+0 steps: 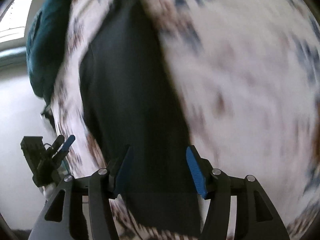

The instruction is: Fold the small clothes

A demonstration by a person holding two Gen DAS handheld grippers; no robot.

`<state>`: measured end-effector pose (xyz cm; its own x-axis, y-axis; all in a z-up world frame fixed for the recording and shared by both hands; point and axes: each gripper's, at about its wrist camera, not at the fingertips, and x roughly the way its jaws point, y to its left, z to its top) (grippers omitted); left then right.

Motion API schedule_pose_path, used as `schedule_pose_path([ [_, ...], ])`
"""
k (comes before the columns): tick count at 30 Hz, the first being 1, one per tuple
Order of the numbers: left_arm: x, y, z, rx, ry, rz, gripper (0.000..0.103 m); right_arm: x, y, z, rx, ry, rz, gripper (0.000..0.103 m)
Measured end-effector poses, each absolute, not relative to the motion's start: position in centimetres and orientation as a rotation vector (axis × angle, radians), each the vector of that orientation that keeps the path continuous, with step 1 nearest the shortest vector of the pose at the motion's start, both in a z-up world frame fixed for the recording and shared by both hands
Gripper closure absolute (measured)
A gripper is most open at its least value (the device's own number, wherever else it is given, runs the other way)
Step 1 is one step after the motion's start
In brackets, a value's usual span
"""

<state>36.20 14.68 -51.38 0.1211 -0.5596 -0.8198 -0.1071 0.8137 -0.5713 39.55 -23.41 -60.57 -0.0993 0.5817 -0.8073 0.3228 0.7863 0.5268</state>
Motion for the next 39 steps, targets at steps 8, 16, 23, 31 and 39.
schedule_pose_path([
  [8, 22.3, 12.4, -55.9, -0.589, 1.663, -0.248, 0.042, 22.4, -22.8, -64.2, 0.781, 1.878, 0.230, 0.045],
  [16, 20.3, 9.4, -59.3, -0.542, 1.688, -0.230, 0.042, 16.7, -20.7, -67.8, 0.819, 1.869, 0.230, 0.045],
  [23, 18.9, 9.1, -58.4, -0.578, 1.617, -0.264, 0.095, 16.6, -18.1, -70.5, 0.897, 1.835, 0.258, 0.041],
  [31, 18.5, 11.2, -54.6, -0.768, 1.530, -0.264, 0.095, 16.0, -18.1, -68.2, 1.012, 1.743, 0.249, 0.091],
  [39, 23.2, 12.7, -48.7, -0.911, 1.402, -0.326, 0.095, 20.0, -18.8, -59.0, 0.992, 1.598, 0.354, 0.091],
])
